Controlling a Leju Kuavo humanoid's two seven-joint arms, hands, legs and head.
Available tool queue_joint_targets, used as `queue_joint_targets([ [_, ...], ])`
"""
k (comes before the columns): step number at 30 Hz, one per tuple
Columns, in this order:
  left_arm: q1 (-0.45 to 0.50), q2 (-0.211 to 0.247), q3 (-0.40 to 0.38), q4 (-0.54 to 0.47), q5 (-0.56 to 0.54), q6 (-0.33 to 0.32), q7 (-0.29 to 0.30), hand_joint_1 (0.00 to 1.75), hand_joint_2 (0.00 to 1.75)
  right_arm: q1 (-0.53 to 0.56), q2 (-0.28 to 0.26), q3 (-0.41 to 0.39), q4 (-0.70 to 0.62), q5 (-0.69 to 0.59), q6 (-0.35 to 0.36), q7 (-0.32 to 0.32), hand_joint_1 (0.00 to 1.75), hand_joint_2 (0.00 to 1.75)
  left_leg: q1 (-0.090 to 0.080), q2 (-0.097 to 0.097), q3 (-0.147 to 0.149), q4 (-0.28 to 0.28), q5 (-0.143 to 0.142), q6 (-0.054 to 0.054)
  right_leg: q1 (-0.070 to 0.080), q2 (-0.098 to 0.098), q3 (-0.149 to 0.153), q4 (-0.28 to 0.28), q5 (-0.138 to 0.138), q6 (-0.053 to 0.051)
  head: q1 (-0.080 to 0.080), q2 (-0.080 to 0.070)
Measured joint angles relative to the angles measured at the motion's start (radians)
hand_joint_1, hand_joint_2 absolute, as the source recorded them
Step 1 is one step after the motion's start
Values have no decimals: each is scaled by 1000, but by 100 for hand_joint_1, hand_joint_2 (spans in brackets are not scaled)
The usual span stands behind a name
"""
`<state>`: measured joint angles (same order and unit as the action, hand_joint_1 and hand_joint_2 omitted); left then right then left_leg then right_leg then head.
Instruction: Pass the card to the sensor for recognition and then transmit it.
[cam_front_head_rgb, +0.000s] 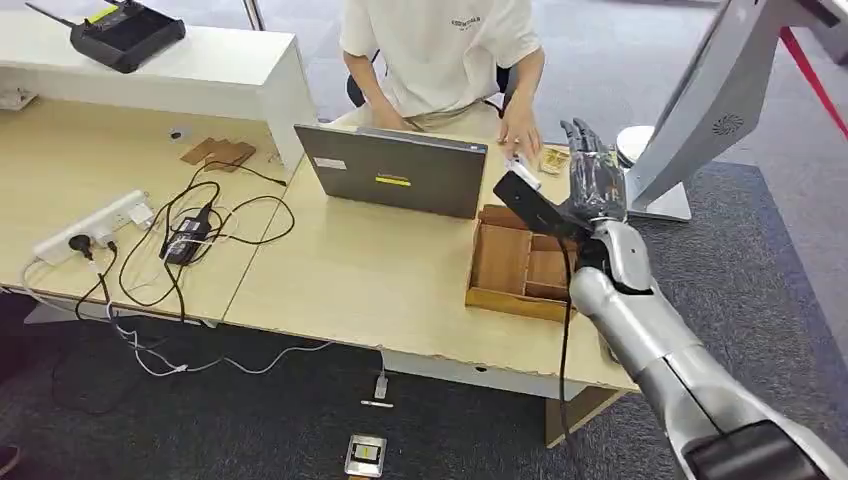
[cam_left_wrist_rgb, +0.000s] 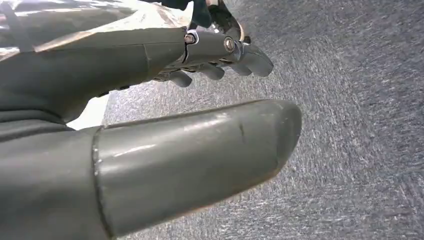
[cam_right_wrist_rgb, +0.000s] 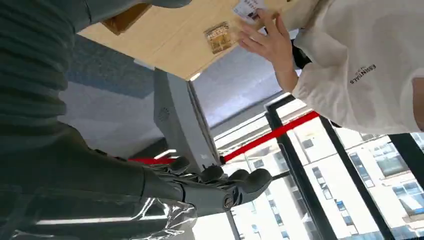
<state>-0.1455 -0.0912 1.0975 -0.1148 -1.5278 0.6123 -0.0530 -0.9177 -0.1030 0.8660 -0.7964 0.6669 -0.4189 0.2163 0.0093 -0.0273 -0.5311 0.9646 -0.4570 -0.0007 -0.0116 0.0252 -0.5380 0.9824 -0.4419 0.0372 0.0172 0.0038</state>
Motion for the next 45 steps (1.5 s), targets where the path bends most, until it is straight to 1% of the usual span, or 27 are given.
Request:
queue_joint_targets([
  [3, 2, 0, 3, 0, 2, 0, 0, 0, 0, 50, -31, -22, -107, -71, 16, 15, 0, 175, 0, 0, 0, 0, 0, 0, 0, 0, 0, 0, 0, 0, 0, 0],
  [7, 3, 0, 17, 0, 3, 0, 5, 0, 0, 119, -79, -52, -246, -166, 75, 34, 0, 175, 0, 0, 0, 0, 0, 0, 0, 0, 0, 0, 0, 0, 0, 0],
  [11, 4, 0, 33, 0, 4, 3, 5, 0, 0, 186, -133, -67, -370, -198, 131, 58, 0, 175, 0, 0, 0, 0, 0, 0, 0, 0, 0, 0, 0, 0, 0, 0],
  [15, 3, 0, 47, 0, 2, 4, 5, 0, 0, 262, -177, -66, -460, -181, 174, 80, 0, 175, 0, 0, 0, 0, 0, 0, 0, 0, 0, 0, 0, 0, 0, 0],
  [18, 3, 0, 53, 0, 1, 4, 5, 0, 0, 315, -196, -64, -500, -179, 203, 91, 0, 175, 0, 0, 0, 0, 0, 0, 0, 0, 0, 0, 0, 0, 0, 0],
  [21, 2, 0, 60, 0, 1, 3, 3, 0, 0, 363, -207, -60, -522, -187, 217, 91, 0, 175, 0, 0, 0, 0, 0, 0, 0, 0, 0, 0, 0, 0, 0, 0],
  [26, 1, 0, 68, 0, 0, 3, 2, 0, 0, 410, -209, -50, -529, -188, 228, 82, 0, 175, 0, 0, 0, 0, 0, 0, 0, 0, 0, 0, 0, 0, 0, 0],
  [32, 0, 0, 69, 0, -1, 3, 5, 0, 0, 432, -209, -35, -532, -145, 239, 74, 0, 175, 0, 0, 0, 0, 0, 0, 0, 0, 0, 0, 0, 0, 0, 0],
  [37, -1, 0, 72, 0, 0, 3, 1, 0, 0, 434, -211, -26, -532, -82, 247, 90, 0, 175, 0, 0, 0, 0, 0, 0, 0, 0, 0, 0, 0, 0, 0, 0],
  [41, -1, 0, 72, 0, -1, 3, 1, 0, 0, 435, -215, -17, -531, 16, 243, 116, 0, 175, 0, 0, 0, 0, 0, 0, 0, 0, 0, 0, 0, 0, 0, 0],
  [45, -1, 1, 72, 0, 0, 3, 1, 0, 0, 436, -218, -11, -524, 178, 230, 169, 0, 175, 0, 0, 0, 0, 0, 0, 0, 0, 0, 0, 0, 0, 0, 0],
])
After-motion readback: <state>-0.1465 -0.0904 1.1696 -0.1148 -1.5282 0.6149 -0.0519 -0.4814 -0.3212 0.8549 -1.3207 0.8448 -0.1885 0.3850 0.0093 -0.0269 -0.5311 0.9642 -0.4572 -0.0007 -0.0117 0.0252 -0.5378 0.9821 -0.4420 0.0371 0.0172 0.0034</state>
